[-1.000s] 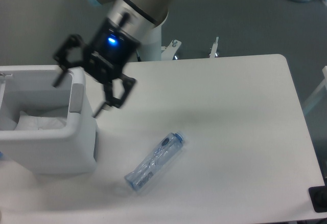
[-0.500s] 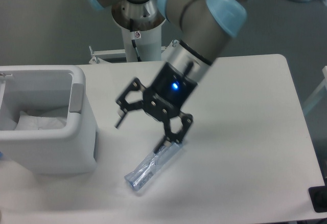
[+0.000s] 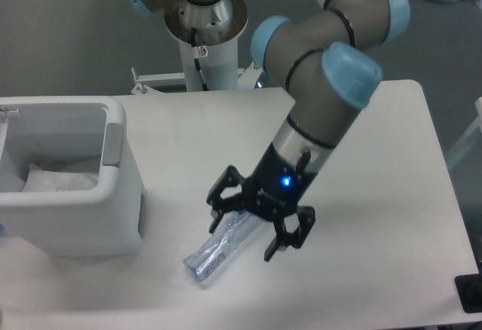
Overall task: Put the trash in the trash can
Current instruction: 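Move the open gripper over the clear water bottle and lower it, then rotate the gripper and align it with the bottle's cap end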
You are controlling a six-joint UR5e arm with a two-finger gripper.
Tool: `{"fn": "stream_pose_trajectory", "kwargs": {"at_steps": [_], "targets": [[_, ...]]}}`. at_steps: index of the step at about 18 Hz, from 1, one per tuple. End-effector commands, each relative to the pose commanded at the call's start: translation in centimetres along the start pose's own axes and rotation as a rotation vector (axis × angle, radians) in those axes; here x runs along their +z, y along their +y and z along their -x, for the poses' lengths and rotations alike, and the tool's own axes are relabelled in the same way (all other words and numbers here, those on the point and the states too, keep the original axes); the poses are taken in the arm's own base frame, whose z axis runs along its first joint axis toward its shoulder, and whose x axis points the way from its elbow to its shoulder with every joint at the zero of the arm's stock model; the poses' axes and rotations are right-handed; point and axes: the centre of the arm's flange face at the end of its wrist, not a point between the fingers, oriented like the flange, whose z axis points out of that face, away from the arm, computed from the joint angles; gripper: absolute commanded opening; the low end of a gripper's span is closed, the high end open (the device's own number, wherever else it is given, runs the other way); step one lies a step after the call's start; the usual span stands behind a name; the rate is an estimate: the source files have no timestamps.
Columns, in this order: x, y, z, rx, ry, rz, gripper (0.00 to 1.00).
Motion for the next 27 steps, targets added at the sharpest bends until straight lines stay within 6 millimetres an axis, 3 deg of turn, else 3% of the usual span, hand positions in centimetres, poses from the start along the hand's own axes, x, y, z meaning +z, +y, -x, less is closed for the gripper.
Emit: {"fn": "stream_pose_trajectory", "kwargs": {"at_steps": [4, 10, 12, 18, 27], "targets": [[2.5, -1.1, 0.3, 0.002, -0.017, 0.102, 1.0], [8.3, -1.6, -2.0, 0.063, -0.11, 0.33, 1.0], [10.5, -1.1, -3.2, 0.081, -0.102, 0.399, 0.98], [14.2, -0.1, -4.7, 0.116, -0.102, 0.503, 0.98], [19.3, 2.6, -4.0, 0.171, -0.139, 0.642, 0.99]]}}
